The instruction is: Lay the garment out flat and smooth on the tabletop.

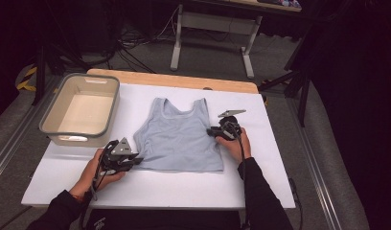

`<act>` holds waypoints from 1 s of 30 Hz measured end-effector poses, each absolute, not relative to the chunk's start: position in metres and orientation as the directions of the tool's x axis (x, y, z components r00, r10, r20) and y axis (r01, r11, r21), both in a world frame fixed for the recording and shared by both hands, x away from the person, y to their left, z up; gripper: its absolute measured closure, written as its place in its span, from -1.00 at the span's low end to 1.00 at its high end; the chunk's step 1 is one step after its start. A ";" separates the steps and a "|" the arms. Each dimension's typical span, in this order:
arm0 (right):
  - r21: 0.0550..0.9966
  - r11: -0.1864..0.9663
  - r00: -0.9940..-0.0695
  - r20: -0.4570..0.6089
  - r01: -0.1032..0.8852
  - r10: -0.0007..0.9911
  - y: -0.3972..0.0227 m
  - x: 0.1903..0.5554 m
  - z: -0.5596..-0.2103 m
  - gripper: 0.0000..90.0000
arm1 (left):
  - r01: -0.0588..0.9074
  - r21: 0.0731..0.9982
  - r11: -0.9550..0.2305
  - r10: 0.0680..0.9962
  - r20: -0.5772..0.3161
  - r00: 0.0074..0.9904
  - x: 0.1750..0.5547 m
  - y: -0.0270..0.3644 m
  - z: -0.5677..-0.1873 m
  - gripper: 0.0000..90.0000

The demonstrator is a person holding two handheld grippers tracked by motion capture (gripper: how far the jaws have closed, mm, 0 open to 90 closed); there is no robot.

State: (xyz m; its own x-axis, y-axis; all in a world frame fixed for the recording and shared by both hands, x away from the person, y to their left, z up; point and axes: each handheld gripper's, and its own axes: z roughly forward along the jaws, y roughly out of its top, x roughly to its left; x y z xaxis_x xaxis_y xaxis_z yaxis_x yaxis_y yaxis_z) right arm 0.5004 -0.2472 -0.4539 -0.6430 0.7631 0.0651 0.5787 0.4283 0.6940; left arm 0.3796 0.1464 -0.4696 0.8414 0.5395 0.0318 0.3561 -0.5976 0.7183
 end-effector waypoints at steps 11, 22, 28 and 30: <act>0.736 0.401 -0.628 0.042 0.545 0.777 -0.240 0.495 -0.453 0.76 | 0.363 0.725 -0.585 0.579 0.060 0.813 0.383 0.161 -0.465 0.80; 0.759 0.383 -0.597 0.010 0.527 0.802 -0.240 0.491 -0.450 0.76 | 0.343 0.742 -0.576 0.590 0.087 0.803 0.378 0.157 -0.467 0.73; 0.769 0.398 -0.587 -0.038 0.499 0.809 -0.239 0.487 -0.446 0.54 | 0.324 0.776 -0.540 0.603 0.089 0.793 0.375 0.164 -0.465 0.58; 0.778 0.396 -0.582 -0.048 0.488 0.812 -0.239 0.486 -0.443 0.47 | 0.306 0.793 -0.527 0.604 0.096 0.791 0.373 0.165 -0.463 0.53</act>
State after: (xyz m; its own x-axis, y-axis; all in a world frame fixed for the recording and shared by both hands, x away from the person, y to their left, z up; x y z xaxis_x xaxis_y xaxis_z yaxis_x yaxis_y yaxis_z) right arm 0.4857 -0.2393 -0.4430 -0.5822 0.8116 -0.0477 0.4881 0.3959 0.7778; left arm 0.3733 0.1653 -0.4625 0.7908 0.6044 0.0963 0.3062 -0.5269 0.7928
